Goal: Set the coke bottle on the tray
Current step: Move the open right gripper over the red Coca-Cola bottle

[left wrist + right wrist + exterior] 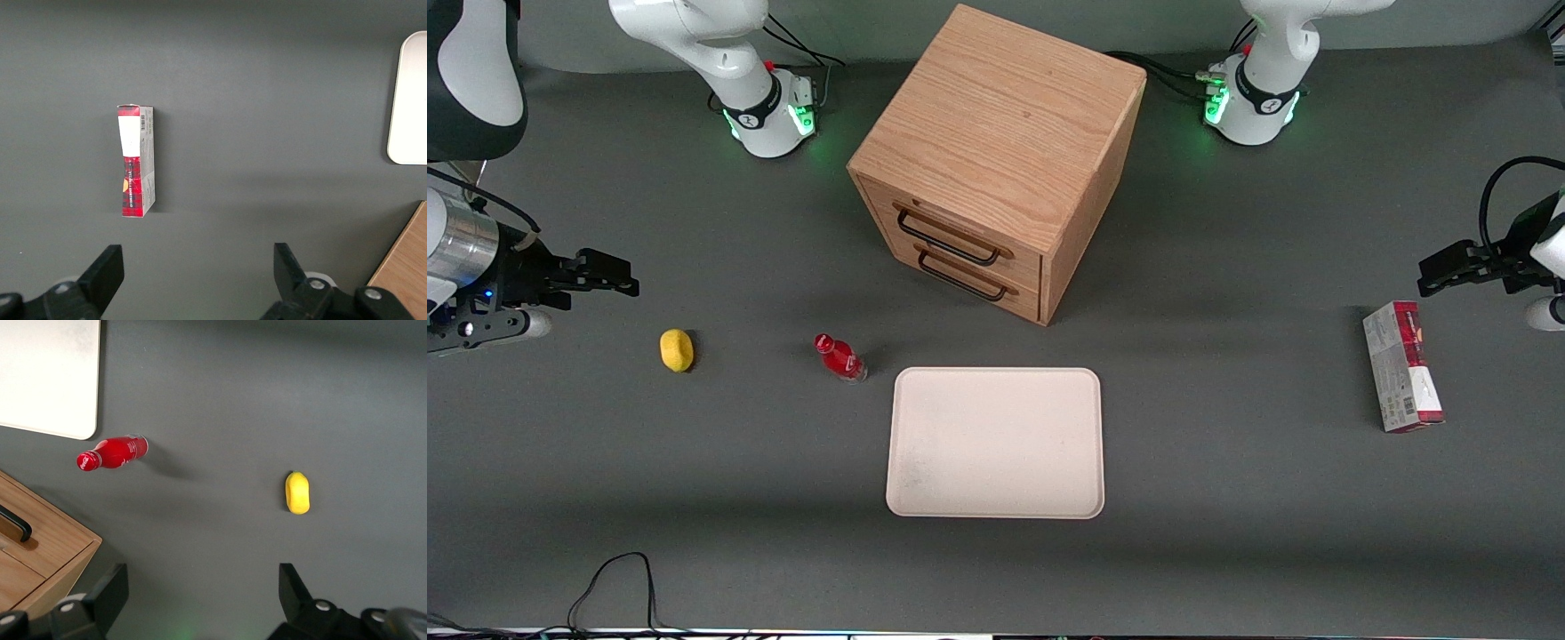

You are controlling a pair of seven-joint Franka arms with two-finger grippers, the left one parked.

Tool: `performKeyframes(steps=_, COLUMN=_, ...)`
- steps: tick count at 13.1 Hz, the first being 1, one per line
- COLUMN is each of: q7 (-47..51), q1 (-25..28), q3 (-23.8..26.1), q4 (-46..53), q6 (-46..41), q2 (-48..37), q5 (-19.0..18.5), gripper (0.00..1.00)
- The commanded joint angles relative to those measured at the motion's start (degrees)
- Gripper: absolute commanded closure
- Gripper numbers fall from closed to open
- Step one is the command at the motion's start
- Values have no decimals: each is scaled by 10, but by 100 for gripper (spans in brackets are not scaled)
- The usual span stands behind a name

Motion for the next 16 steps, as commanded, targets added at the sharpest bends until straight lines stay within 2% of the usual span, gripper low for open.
performKeyframes(steps=1, q7=86, q1=41, q3=4, q4=118, q6=-38, q2=74, q5=1, gripper=0)
performKeyframes(steps=4, q7=238, q1=131, q3=15, q4=255, q6=-76, q2=166, q5=-5, gripper=0)
performKeyframes(steps=6, q7=301, q1=174, q3=14, q4=271, q6=-76, q2=182, q5=-8, gripper=0)
performKeyframes(steps=10, q7=295, q1=175, q3=14, q4=264, q6=-76, q2=181, q5=-7, gripper=0)
performKeyframes(steps=13, q7=282, q1=175, q3=12, q4=215, q6=-70, q2=171, q5=-7, gripper=0)
performKeyframes(steps=16, q7=282, q1=176, q3=12, q4=129, q6=17, q2=170, q5=-7, gripper=0)
